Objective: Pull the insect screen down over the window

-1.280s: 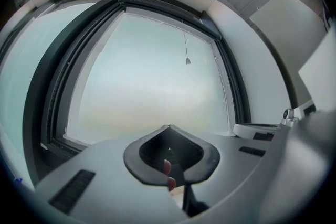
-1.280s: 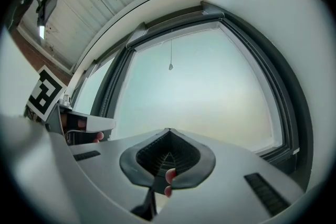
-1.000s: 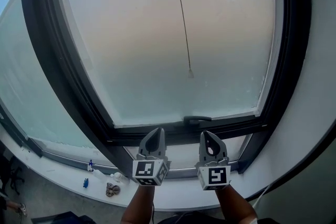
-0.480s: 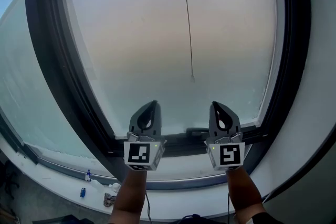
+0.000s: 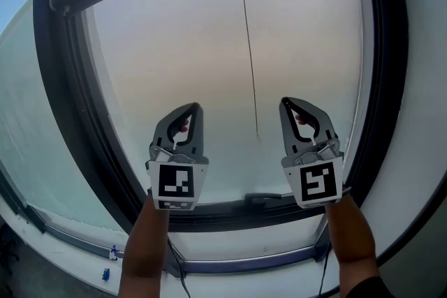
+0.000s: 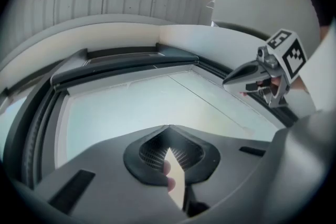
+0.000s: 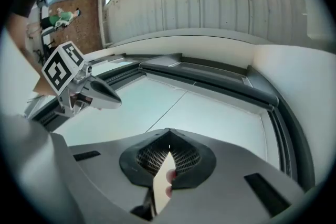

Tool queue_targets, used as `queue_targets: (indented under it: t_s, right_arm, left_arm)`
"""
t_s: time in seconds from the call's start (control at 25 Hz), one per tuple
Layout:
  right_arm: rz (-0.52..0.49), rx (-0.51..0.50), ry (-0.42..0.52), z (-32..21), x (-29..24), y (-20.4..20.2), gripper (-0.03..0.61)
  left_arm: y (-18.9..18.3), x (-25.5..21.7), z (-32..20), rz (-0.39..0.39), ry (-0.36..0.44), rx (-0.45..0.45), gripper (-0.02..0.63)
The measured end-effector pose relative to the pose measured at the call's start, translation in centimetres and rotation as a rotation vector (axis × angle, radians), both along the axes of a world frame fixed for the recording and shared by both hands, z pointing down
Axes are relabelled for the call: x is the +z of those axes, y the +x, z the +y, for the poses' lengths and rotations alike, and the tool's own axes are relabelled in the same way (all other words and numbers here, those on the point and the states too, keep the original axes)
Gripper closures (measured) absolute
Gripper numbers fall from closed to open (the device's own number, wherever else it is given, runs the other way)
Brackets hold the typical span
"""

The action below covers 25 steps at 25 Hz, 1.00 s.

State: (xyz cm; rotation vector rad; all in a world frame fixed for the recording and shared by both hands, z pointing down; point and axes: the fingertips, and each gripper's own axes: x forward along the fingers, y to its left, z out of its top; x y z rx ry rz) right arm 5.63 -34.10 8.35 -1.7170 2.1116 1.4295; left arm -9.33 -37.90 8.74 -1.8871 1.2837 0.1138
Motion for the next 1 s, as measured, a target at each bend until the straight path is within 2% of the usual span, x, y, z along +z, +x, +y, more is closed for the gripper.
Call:
queue_targets:
  t_s: [0.2,0.4,0.56,0.68,0.88,1.0]
  right_arm:
    - [0.175,0.112,0.012,-0.4,-4.2,-1.1,0.577]
    - [0.293,0.218,0.078,-1.0,-8.8,-1.1,0.577]
    - [0.443,0.321,0.135,-1.8,-11.1,-1.0,0.577]
    - [0.517,0.400,0.159,-2.5,-13.6,-0.9,0.575]
    - [0.547,0.469,0.144,-3.0,-18.6,-0.6,0.556]
    - [0.575,0.506,0.143,-3.2,-20.7,-0.9,0.523]
  left_arm:
    - [0.7,-5.8,0.6,-0.144,0.179,-0.131,0.612]
    - [1.3,-11.2,1.3,-0.291,0.304,-0.302,0.612]
    - [1.2,-14.3,0.8,-0.309,0.291,-0.375,0.612]
    - [1.1,-17.1,0.4,-0.335,0.282,-0.426,0.612]
    - [1.5,-21.5,0.2,-0.369,0.292,-0.485,0.609]
    - [2.2,-22.6,0.2,-0.419,0.292,-0.518,0.558]
